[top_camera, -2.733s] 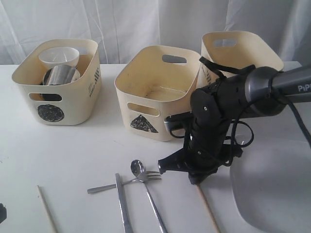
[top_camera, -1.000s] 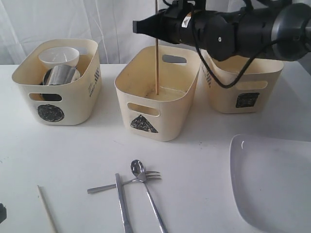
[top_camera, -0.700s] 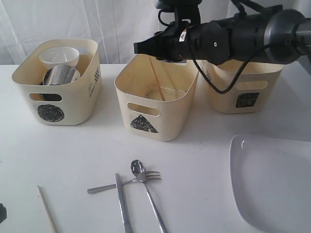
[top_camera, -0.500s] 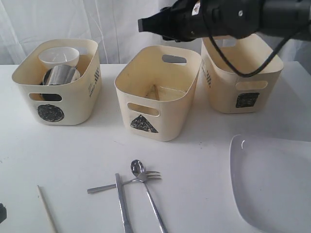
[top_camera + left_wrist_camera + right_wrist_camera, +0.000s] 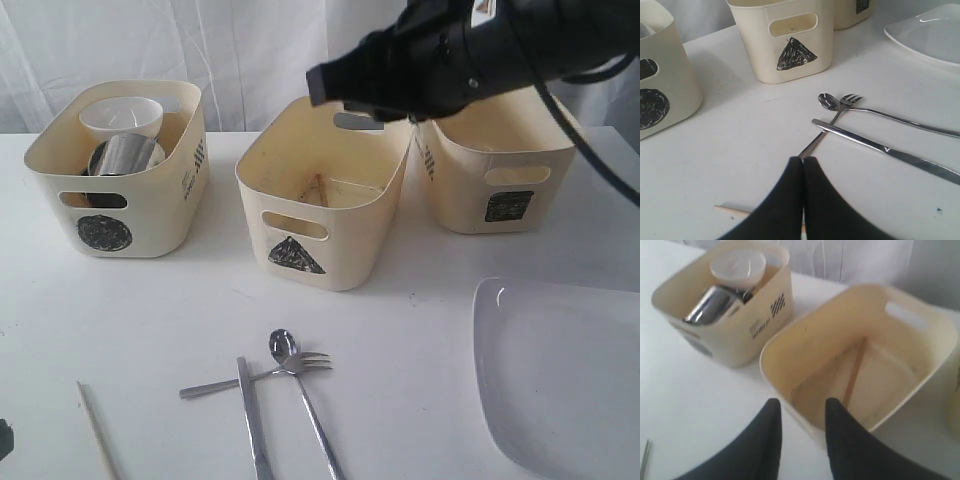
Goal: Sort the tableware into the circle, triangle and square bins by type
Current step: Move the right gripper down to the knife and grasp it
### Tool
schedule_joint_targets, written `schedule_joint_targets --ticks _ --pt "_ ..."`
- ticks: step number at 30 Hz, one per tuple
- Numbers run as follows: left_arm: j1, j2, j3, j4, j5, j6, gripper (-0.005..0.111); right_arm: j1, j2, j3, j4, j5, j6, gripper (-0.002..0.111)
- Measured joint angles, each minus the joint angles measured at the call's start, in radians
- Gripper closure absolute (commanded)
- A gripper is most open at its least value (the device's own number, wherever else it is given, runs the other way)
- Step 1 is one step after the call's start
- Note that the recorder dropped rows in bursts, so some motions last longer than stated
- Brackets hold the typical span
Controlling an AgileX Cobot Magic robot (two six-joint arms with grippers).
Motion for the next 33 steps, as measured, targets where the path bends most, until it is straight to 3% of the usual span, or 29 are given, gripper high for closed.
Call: schedule_joint_targets --ticks 8,15,21,33 --pt "0.000 0.000 0.000 0.000 0.000 0.000 0.107 0.145 0.047 0.047 0.000 0.203 0.124 0.079" --pt "0.000 0.000 0.000 0.000 0.000 0.000 0.107 0.263 0.149 0.047 0.000 0.236 0.128 0.076" --pt "0.000 0.000 0.000 0.000 0.000 0.000 0.107 0.282 0.283 0.047 0.000 0.251 0.130 0.064" --pt "0.000 0.000 0.000 0.000 0.000 0.000 0.107 0.282 0.398 0.047 -0.024 0.318 0.143 0.064"
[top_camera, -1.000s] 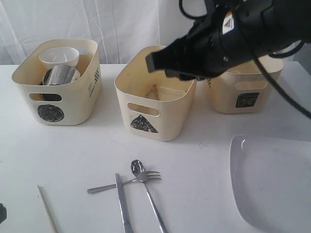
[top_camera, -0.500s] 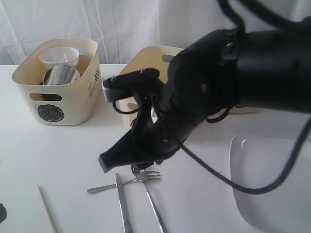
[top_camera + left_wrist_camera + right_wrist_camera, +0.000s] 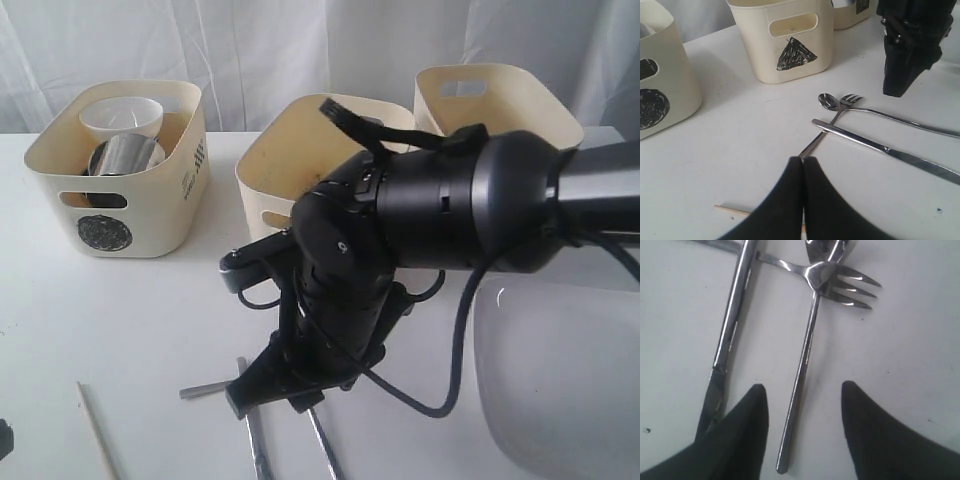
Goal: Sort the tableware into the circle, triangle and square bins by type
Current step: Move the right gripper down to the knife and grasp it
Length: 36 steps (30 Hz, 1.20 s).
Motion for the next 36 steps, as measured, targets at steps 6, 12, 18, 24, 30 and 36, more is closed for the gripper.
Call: schedule_joint_targets --ticks 6,12,18,24,30,36 --pt "0.000 0.000 0.000 0.000 0.000 0.000 0.107 0.033 0.045 0.000 0.018 -0.016 0.002 0.064" --pt "0.000 0.000 0.000 0.000 0.000 0.000 0.107 0.069 0.081 0.000 0.053 -0.098 0.016 0.064" --pt "0.000 0.000 0.000 0.000 0.000 0.000 0.107 0.078 0.104 0.000 0.083 -0.140 0.020 0.064" --pt "0.000 0.000 0.000 0.000 0.000 0.000 0.107 0.081 0.104 0.000 0.119 -0.207 0.022 0.064" --pt "0.000 0.000 0.000 0.000 0.000 0.000 0.107 0.081 0.138 -0.016 0.124 -0.219 0.029 0.064" --pt "0.000 0.000 0.000 0.000 0.000 0.000 0.107 0.081 0.178 -0.062 0.124 -0.208 0.038 0.064"
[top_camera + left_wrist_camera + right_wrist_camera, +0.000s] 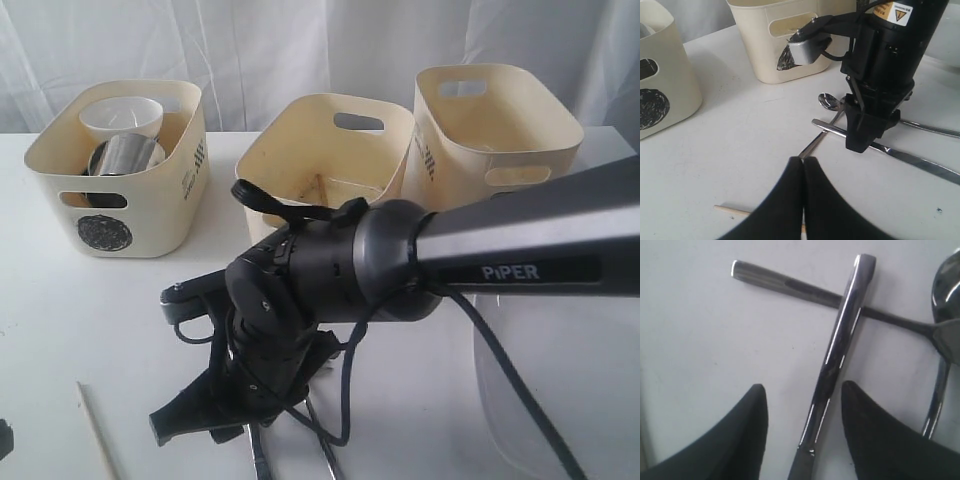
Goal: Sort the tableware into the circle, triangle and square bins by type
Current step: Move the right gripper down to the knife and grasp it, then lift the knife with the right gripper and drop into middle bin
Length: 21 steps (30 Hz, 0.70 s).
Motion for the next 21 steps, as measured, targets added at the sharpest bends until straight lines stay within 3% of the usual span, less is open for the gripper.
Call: schedule_joint_targets --ticks 12,17,18,21 --pt "0.000 0.000 0.000 0.000 0.004 0.000 0.107 0.000 0.040 -0.009 -0.003 0.012 0.009 0.068" --pt "0.000 0.000 0.000 0.000 0.027 0.000 0.107 0.000 0.044 -0.014 -0.007 0.020 0.009 0.089" --pt "0.000 0.000 0.000 0.000 0.028 0.000 0.107 0.000 0.044 -0.014 -0.007 0.020 0.009 0.099" --pt "0.000 0.000 0.000 0.000 0.029 0.000 0.107 0.000 0.046 -0.014 -0.006 0.017 0.010 0.108"
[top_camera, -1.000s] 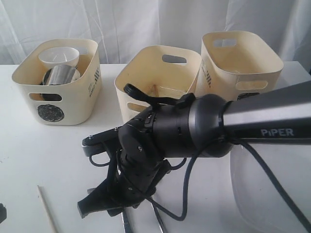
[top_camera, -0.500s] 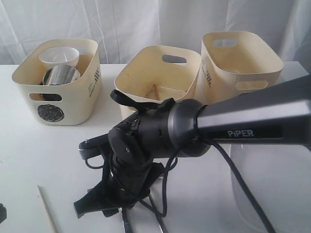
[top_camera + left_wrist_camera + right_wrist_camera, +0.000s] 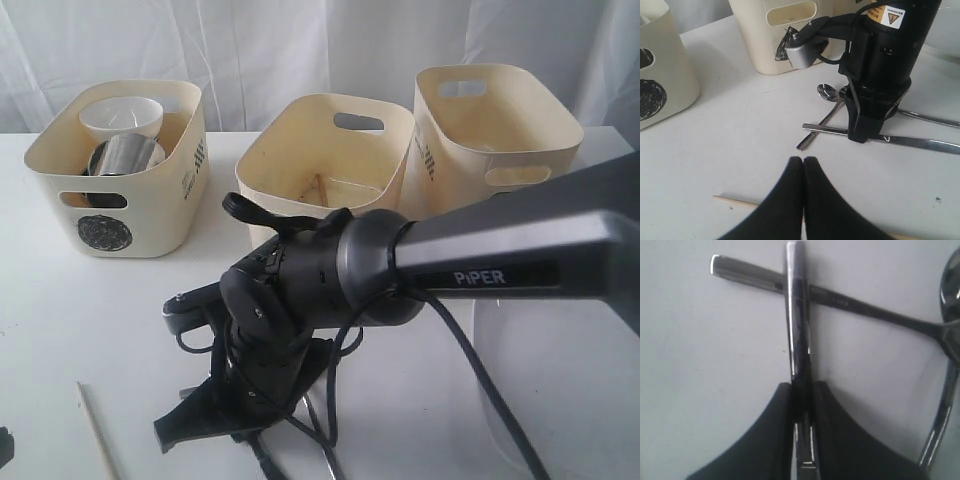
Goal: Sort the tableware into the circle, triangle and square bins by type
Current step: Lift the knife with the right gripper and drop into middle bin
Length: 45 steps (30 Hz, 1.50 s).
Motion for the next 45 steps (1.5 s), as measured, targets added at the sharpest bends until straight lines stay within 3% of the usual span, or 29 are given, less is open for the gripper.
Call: schedule_joint_targets --ticks 9,17,23,45 --pt "0.000 0.000 0.000 0.000 0.002 0.000 0.107 0.000 -0.031 0.002 0.004 -0.018 0.000 0.108" --pt "0.000 0.000 0.000 0.000 0.002 0.000 0.107 0.000 -0.252 0.004 0.006 -0.063 0.000 0.108" --pt "0.000 0.000 0.000 0.000 0.002 0.000 0.107 -0.007 -0.387 0.006 -0.069 -0.253 0.000 0.108" --pt "0.000 0.000 0.000 0.000 0.002 0.000 0.107 -0.354 -0.396 -0.013 -0.186 -0.638 0.000 0.108"
